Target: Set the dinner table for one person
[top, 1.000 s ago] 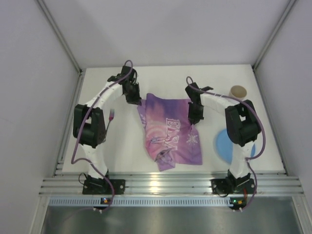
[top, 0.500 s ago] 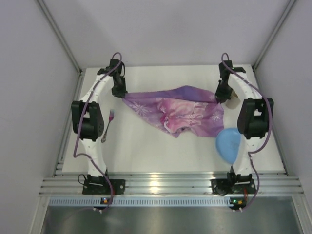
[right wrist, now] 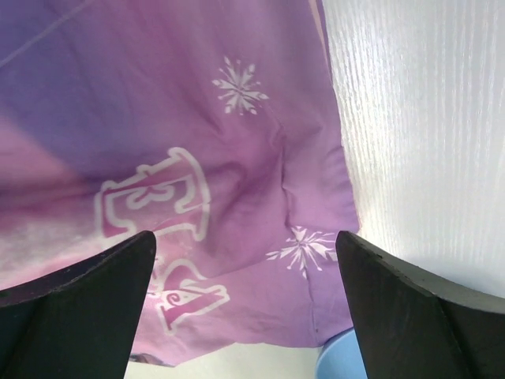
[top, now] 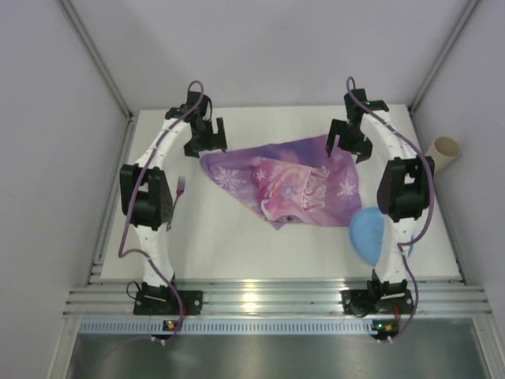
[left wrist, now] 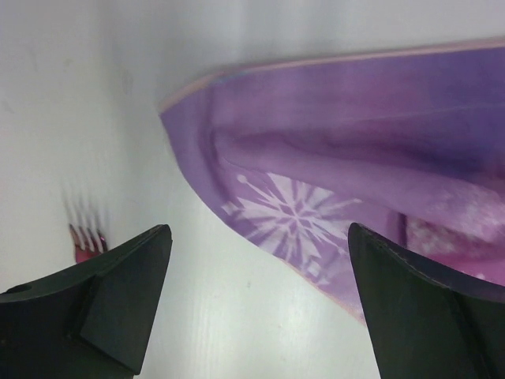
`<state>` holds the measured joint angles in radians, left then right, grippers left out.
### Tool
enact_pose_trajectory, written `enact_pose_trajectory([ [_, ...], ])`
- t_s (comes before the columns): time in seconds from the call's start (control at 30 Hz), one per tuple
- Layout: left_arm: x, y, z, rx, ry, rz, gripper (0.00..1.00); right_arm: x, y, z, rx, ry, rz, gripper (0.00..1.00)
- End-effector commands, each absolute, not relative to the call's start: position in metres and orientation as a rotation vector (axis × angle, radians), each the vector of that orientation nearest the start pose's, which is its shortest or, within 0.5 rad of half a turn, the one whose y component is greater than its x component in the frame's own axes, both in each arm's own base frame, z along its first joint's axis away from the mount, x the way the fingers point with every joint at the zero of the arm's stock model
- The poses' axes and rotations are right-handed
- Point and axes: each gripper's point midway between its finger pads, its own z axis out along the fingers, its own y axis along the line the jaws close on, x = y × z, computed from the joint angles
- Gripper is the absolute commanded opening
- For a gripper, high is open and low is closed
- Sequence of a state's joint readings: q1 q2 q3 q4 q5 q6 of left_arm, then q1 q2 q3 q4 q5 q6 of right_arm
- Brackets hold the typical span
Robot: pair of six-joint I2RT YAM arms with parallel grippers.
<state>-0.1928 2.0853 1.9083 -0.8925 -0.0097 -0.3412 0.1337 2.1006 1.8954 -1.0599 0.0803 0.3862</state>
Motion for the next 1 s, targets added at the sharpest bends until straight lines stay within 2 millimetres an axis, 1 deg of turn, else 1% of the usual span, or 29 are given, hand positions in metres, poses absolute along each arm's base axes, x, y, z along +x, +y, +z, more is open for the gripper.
enact_pose_trajectory([
  [0.0, 0.438, -0.147, 0.153, -0.215, 2.62, -0.299, 0.99, 0.445, 0.079, 0.149, 0.329, 2.701, 0.084, 0.98],
  [0.03, 0.424, -0.166, 0.152, -0.166, 2.629, -0.317, 0.99, 0.445, 0.085, 0.153, 0.318, 2.692, 0.103, 0.98],
  [0.07, 0.414, -0.174, 0.144, -0.17, 2.655, -0.322, 0.99, 0.444, 0.09, 0.157, 0.31, 2.682, 0.121, 0.98],
  [0.1, 0.397, -0.179, 0.126, -0.168, 2.708, -0.313, 0.99, 0.442, 0.097, 0.158, 0.295, 2.686, 0.138, 0.98],
  [0.13, 0.382, -0.195, 0.118, -0.138, 2.745, -0.347, 0.99, 0.438, 0.102, 0.156, 0.285, 2.699, 0.15, 0.98],
  [0.17, 0.371, -0.203, 0.112, -0.146, 2.771, -0.367, 0.99, 0.435, 0.107, 0.158, 0.276, 2.702, 0.168, 0.98],
  [0.2, 0.355, -0.205, 0.095, -0.143, 2.822, -0.357, 0.99, 0.43, 0.116, 0.157, 0.253, 2.71, 0.179, 0.98],
  [0.23, 0.341, -0.215, 0.088, -0.114, 2.85, -0.359, 0.99, 0.421, 0.119, 0.149, 0.237, 2.735, 0.177, 0.98],
  [0.27, 0.332, -0.219, 0.081, -0.111, 2.873, -0.356, 0.99, 0.418, 0.122, 0.153, 0.227, 2.718, 0.187, 0.97],
  [0.3, 0.318, -0.22, 0.068, -0.101, 2.916, -0.341, 0.99, 0.413, 0.126, 0.151, 0.209, 2.72, 0.189, 0.97],
  [0.33, 0.311, -0.226, 0.059, -0.082, 2.935, -0.336, 0.99, 0.401, 0.126, 0.138, 0.207, 2.756, 0.176, 0.97],
  [0.37, 0.305, -0.229, 0.052, -0.097, 2.955, -0.342, 0.99, 0.397, 0.132, 0.141, 0.194, 2.742, 0.223, 0.97],
  [0.4, 0.299, -0.227, 0.044, -0.109, 2.979, -0.328, 0.99, 0.391, 0.134, 0.137, 0.187, 2.751, 0.228, 0.97],
  [0.43, 0.3, -0.228, 0.039, -0.124, 2.976, -0.335, 0.99, 0.38, 0.133, 0.125, 0.188, 2.788, 0.227, 0.97],
  [0.47, 0.299, -0.228, 0.031, -0.145, 2.991, -0.322, 0.99, 0.372, 0.133, 0.12, 0.184, 2.801, 0.227, 0.96],
  [0.5, 0.301, -0.23, 0.028, -0.148, 2.988, -0.329, 0.99, 0.372, 0.134, 0.123, 0.179, 2.792, 0.232, 0.96],
  [0.53, 0.303, -0.231, 0.021, -0.154, 2.995, -0.322, 0.99, 0.365, 0.132, 0.116, 0.174, 2.814, 0.222, 0.96],
  [0.57, 0.307, -0.232, 0.019, -0.16, 2.989, -0.315, 0.99, 0.363, 0.132, 0.116, 0.161, 2.81, 0.22, 0.96],
  [0.6, 0.315, -0.233, 0.021, -0.165, 2.966, -0.306, 0.99, 0.358, 0.13, 0.113, 0.158, 2.821, 0.212, 0.96],
  [0.63, 0.318, -0.234, 0.018, -0.166, 2.967, -0.295, 0.99, 0.357, 0.129, 0.112, 0.146, 2.824, 0.207, 0.96],
  [0.67, 0.327, -0.238, 0.023, -0.178, 2.944, -0.31, 0.99, 0.355, 0.128, 0.113, 0.14, 2.823, 0.2, 0.96],
  [0.73, 0.333, -0.241, 0.027, -0.184, 2.923, -0.312, 0.99, 0.352, 0.125, 0.115, 0.129, 2.823, 0.189, 0.96],
  [0.8, 0.339, -0.243, 0.035, -0.205, 2.898, -0.325, 0.99, 0.35, 0.124, 0.118, 0.119, 2.816, 0.184, 0.95],
  [0.87, 0.344, -0.237, 0.042, -0.238, 2.874, -0.271, 0.99, 0.348, 0.123, 0.12, 0.108, 2.813, 0.181, 0.96],
  [0.9, 0.343, -0.229, 0.04, -0.242, 2.88, -0.205, 0.99, 0.347, 0.121, 0.12, 0.109, 2.815, 0.175, 0.95],
  [0.93, 0.344, -0.218, 0.034, -0.254, 2.878, -0.108, 0.99, 0.346, 0.121, 0.12, 0.104, 2.814, 0.177, 0.96],
  [0.97, 0.348, -0.216, 0.034, -0.253, 2.873, -0.074, 0.99, 0.344, 0.121, 0.12, 0.1, 2.815, 0.177, 0.95],
])
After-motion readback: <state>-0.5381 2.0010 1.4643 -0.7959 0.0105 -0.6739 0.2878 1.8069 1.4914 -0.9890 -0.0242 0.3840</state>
